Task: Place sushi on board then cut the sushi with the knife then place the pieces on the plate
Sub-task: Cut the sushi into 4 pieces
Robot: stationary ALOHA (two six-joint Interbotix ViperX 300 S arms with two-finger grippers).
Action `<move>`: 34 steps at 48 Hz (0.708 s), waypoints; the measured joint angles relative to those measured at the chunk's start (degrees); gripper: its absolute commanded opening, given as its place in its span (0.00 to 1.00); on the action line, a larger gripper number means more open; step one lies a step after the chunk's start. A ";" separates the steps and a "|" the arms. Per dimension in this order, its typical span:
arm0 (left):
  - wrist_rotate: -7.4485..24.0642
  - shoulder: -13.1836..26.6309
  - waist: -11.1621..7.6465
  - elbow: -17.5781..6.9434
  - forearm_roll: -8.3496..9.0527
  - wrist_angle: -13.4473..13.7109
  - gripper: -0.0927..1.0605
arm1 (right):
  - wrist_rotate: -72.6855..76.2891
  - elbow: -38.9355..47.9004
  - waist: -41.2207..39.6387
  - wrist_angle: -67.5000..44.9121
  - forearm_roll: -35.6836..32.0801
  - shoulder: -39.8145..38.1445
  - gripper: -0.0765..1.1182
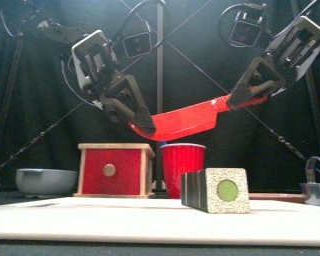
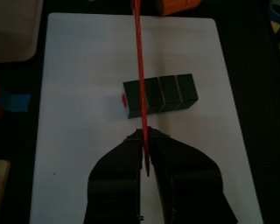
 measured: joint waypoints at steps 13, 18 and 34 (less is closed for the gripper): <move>-0.09 3.16 -1.14 -2.11 -0.09 0.26 0.48 | 0.00 0.62 0.35 3.25 4.66 2.02 0.32; -0.09 4.39 -1.23 -3.08 -0.09 0.70 0.48 | -0.18 0.62 0.35 4.04 4.83 3.25 0.32; 0.00 7.21 -1.85 -5.80 -2.02 3.69 0.48 | 0.00 0.62 0.00 5.45 4.75 5.45 0.32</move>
